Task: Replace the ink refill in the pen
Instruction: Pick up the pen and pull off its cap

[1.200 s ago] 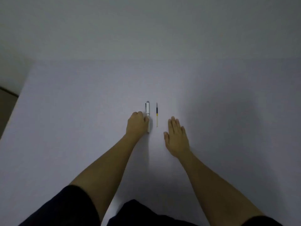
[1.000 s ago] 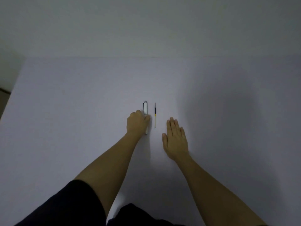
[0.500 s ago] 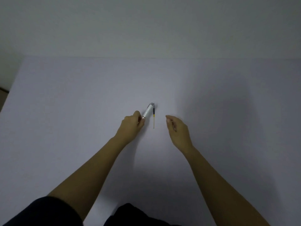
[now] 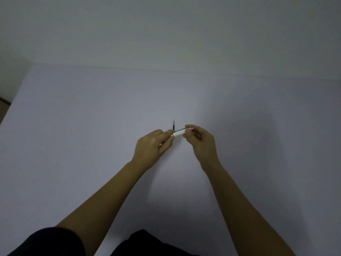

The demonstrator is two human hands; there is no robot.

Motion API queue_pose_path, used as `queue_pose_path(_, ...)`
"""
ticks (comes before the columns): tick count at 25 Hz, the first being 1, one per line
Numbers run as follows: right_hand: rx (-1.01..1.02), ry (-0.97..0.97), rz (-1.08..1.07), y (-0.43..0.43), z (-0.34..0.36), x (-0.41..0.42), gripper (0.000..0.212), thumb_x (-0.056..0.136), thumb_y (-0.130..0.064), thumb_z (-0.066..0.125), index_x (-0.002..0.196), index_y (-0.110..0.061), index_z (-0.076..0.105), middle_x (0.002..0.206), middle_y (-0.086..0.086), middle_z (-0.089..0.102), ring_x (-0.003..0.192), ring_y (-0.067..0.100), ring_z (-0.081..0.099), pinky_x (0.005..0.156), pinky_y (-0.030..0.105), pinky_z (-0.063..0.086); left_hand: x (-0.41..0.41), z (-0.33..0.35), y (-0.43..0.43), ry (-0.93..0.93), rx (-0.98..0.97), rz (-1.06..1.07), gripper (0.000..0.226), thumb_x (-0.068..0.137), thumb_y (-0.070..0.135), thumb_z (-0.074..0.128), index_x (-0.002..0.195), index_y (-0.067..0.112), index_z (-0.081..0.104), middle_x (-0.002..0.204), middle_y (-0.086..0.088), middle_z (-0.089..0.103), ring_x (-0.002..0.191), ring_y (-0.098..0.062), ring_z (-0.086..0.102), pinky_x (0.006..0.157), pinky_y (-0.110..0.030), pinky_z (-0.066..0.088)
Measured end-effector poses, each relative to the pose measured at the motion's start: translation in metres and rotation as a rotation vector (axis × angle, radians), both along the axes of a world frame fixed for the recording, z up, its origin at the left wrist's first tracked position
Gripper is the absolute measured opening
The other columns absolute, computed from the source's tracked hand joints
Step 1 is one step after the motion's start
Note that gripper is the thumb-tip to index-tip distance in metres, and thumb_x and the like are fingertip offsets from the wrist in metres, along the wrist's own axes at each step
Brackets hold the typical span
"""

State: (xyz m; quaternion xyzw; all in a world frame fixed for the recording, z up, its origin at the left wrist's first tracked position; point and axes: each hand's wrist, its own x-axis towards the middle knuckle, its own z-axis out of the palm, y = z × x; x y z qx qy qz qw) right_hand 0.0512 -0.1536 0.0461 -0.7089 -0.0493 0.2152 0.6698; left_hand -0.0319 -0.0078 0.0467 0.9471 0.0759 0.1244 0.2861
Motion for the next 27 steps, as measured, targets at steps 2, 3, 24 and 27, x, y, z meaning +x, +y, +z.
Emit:
queue_pose_path(2,0.009,0.008,-0.005,0.0,0.002,0.001,0.013,0.089,-0.015,0.061,0.089,-0.026,0.068,0.084,-0.007,0.072,0.076,0.004,0.069,0.076,0.02,0.056,0.001,0.0,-0.001,-0.046,0.006,0.016,0.027,0.089,0.026,0.055,0.11,0.014,0.068,0.062,-0.005,0.062,0.054,-0.012,0.045,0.047,-0.022,0.033)
queue_pose_path(3,0.01,0.01,-0.006,0.0,0.002,0.001,0.013,0.089,-0.014,0.06,0.091,-0.024,0.068,0.085,-0.007,0.071,0.076,0.004,0.069,0.077,0.02,0.056,0.001,-0.001,-0.002,-0.054,0.011,0.024,0.027,0.089,0.027,0.056,0.11,0.015,0.068,0.061,-0.005,0.061,0.053,-0.011,0.044,0.047,-0.022,0.032)
queue_pose_path(24,-0.572,0.047,0.108,-0.015,-0.061,0.042,0.028,0.085,-0.017,0.064,0.11,-0.005,0.062,0.107,0.017,0.068,0.1,0.027,0.064,0.08,0.026,0.045,-0.01,-0.033,0.004,0.196,-0.202,0.267,0.042,0.094,0.034,0.046,0.128,0.011,0.053,0.096,-0.011,0.066,0.084,-0.024,0.06,0.075,-0.034,0.047)
queue_pose_path(27,-0.66,-0.011,0.132,-0.012,-0.065,0.045,0.026,0.086,-0.016,0.064,0.108,-0.003,0.064,0.108,0.016,0.068,0.101,0.026,0.063,0.08,0.021,0.041,-0.004,-0.03,0.004,0.171,-0.218,0.27,0.042,0.095,0.034,0.045,0.127,0.009,0.054,0.093,-0.01,0.067,0.083,-0.025,0.061,0.076,-0.035,0.05)
